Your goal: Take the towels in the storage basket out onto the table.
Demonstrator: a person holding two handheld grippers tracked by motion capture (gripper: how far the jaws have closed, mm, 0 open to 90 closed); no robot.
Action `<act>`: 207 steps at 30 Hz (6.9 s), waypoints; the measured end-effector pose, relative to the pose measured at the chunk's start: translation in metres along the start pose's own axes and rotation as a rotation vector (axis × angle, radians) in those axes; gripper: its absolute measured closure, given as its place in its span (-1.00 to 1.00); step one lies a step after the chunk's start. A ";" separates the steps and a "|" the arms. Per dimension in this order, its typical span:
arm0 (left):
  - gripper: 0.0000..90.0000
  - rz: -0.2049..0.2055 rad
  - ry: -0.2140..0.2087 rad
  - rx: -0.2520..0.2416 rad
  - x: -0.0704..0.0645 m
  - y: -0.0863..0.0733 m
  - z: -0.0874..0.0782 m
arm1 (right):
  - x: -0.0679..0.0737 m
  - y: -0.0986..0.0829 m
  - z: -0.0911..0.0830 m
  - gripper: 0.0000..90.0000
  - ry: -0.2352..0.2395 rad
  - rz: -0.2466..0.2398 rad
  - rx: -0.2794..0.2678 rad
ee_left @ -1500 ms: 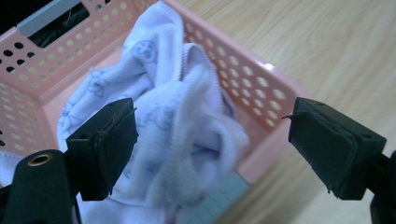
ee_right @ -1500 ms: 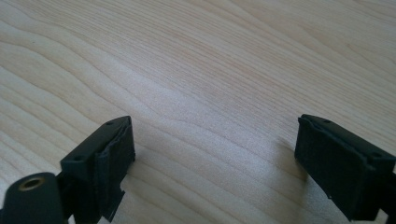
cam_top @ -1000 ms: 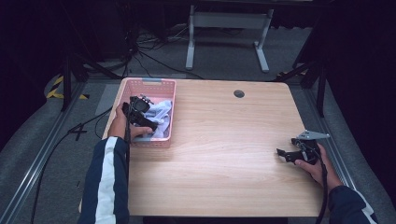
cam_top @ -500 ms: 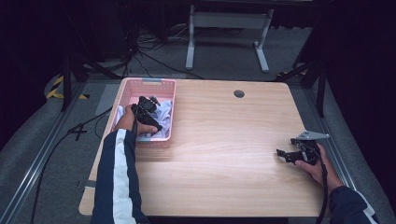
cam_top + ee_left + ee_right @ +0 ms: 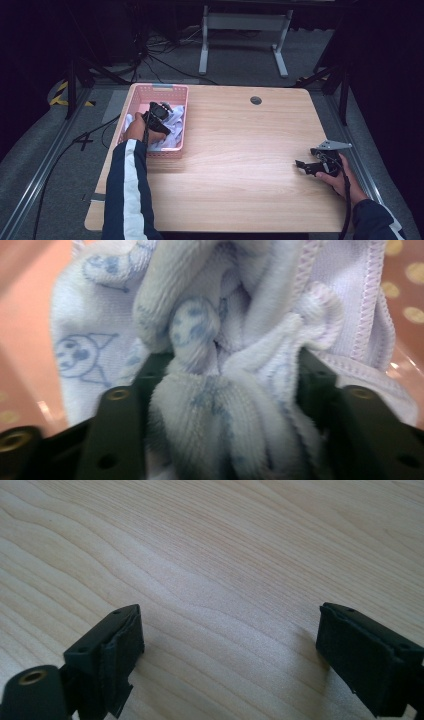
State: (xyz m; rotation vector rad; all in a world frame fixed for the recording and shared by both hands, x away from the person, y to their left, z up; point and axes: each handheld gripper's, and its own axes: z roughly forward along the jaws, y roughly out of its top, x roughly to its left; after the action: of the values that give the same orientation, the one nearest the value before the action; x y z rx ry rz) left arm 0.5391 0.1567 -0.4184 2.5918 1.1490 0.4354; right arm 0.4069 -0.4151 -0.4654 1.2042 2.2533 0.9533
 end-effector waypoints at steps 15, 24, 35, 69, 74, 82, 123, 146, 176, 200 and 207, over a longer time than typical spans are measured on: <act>0.27 -0.068 0.162 -0.330 -0.009 -0.013 -0.063 | 0.001 -0.001 -0.001 -0.74 0.005 -0.001 0.002; 0.27 -0.096 0.179 -0.507 -0.008 -0.018 -0.127 | 0.001 -0.001 -0.001 -0.74 0.004 0.001 0.002; 0.27 -0.013 0.087 -0.641 -0.044 0.011 -0.177 | 0.002 -0.001 -0.001 -0.74 0.002 0.006 -0.002; -0.61 0.364 -0.379 -0.478 -0.255 0.053 -0.050 | 0.002 -0.003 -0.004 -0.74 0.026 -0.014 0.009; -0.56 0.367 -0.358 -0.509 -0.244 0.004 -0.062 | 0.006 0.003 -0.008 -0.47 0.047 -0.064 0.041; -0.40 0.305 -0.361 -0.424 -0.233 -0.044 -0.028 | 0.017 0.024 -0.030 -0.43 0.159 -0.063 -0.129; 0.77 0.196 -0.151 -0.425 -0.168 -0.079 -0.040 | -0.001 0.046 -0.029 0.82 -0.072 -0.059 -0.152; -0.33 0.365 -0.365 -0.669 -0.258 -0.047 -0.080 | 0.034 0.059 -0.037 0.09 0.082 -0.161 -0.230; 0.82 0.475 -0.348 -0.444 -0.236 -0.032 -0.028 | 0.058 0.043 0.010 0.36 0.232 -0.285 0.114; -0.37 0.418 -0.388 -0.502 -0.271 -0.051 -0.059 | 0.102 0.147 0.036 0.09 0.242 -0.390 0.069; 0.06 0.454 -0.362 -0.421 -0.279 -0.044 -0.035 | 0.115 0.161 0.088 0.09 0.246 -0.449 0.245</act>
State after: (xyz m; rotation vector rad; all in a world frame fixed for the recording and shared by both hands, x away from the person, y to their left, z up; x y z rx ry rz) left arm 0.3181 -0.0201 -0.4467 2.3972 0.3048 0.2440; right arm 0.4894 -0.2226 -0.4120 0.6392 2.7369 0.6935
